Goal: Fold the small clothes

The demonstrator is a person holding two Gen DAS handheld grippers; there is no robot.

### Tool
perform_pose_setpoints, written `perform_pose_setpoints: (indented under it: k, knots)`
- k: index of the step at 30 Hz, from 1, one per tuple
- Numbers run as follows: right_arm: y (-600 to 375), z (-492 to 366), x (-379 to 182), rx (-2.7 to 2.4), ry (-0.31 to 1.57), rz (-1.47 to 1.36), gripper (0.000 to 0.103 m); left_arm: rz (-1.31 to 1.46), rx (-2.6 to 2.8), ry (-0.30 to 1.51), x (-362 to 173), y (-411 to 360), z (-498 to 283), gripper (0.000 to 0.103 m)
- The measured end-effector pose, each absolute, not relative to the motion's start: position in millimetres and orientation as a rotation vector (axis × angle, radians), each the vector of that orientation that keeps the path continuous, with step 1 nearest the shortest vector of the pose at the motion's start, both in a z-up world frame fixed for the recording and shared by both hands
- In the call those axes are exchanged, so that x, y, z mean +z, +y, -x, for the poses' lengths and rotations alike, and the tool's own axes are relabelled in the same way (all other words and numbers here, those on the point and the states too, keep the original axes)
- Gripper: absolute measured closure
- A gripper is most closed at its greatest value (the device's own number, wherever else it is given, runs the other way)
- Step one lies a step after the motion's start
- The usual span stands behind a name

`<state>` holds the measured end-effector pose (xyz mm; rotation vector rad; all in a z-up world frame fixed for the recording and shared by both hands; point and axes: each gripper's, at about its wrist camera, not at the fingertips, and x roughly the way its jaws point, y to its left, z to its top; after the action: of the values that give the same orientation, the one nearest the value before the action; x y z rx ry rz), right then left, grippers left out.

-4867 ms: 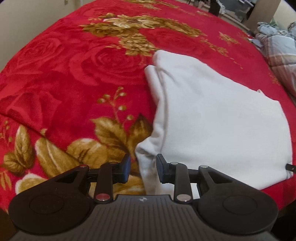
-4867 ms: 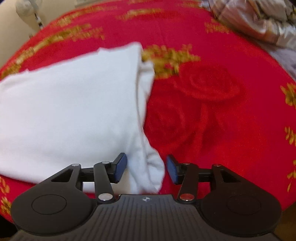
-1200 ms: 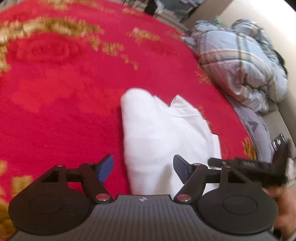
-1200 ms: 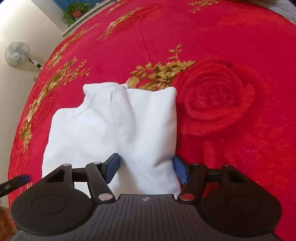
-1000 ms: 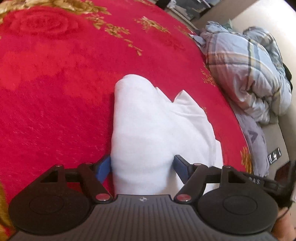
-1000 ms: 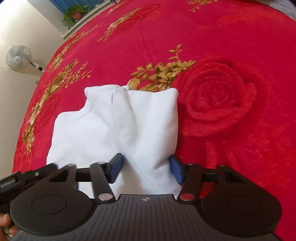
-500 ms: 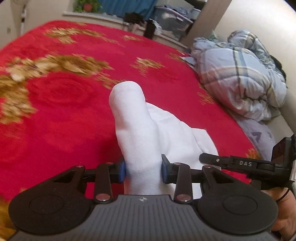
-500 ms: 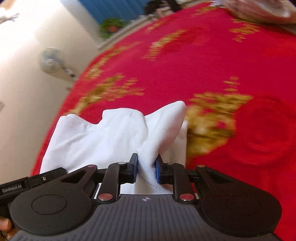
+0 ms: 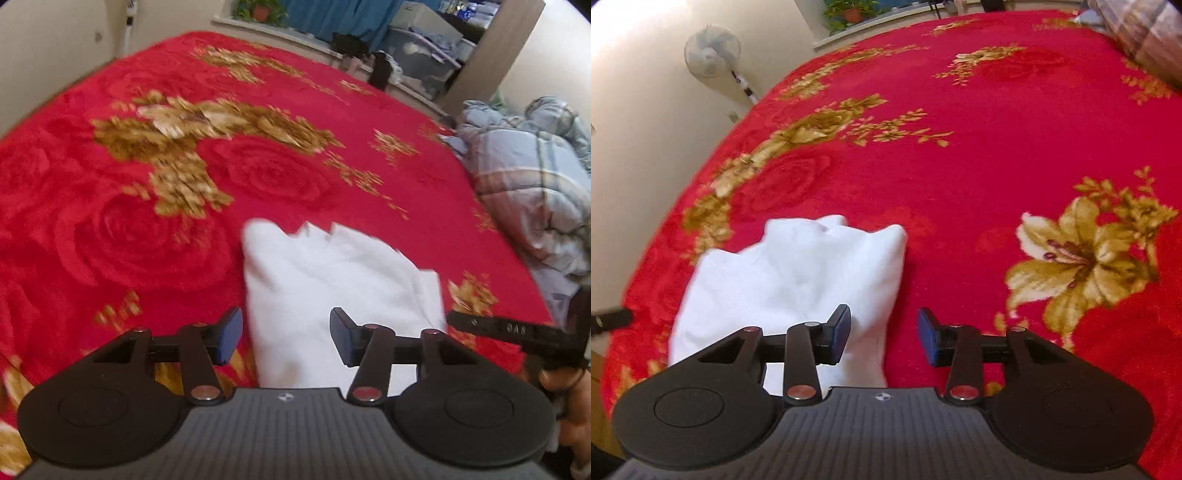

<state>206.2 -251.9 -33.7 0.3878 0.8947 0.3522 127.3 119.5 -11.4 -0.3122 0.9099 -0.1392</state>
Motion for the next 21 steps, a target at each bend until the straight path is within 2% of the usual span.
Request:
perform_pose_setpoints:
  k: [3,4,7,13,16,18,21]
  knots:
    - [-252,-198,-36,0.432,0.935,-0.415,0.048,0.359,-0.201,0.968,-36,109,-122,0.042]
    - [-251,-195,-39,0.454,0.959,-0.413,0.047,0.367,-0.221,1.002,-46,105,-123,0.042]
    - [-243,-184,-55,0.452,1.047,-0.309,0.047,0.235,-0.185,1.142,-77,93,-129,0.037]
    - [-257,-174,-55,0.442,1.046,-0.349,0.047,0.216,-0.251,1.029,-48,94,-118,0.038]
    - [-258,-168,-54,0.465,1.046,-0.326,0.049,0.161,-0.256,1.085,-59,87,-114,0.037]
    - [-257,-167,-61,0.451,1.069,-0.260,0.048,0.072,-0.215,1.130,-73,81,-113,0.029]
    - [-258,-161,-61,0.429,1.069,-0.221,0.048,0.058,-0.201,1.061,-57,81,-105,0.030]
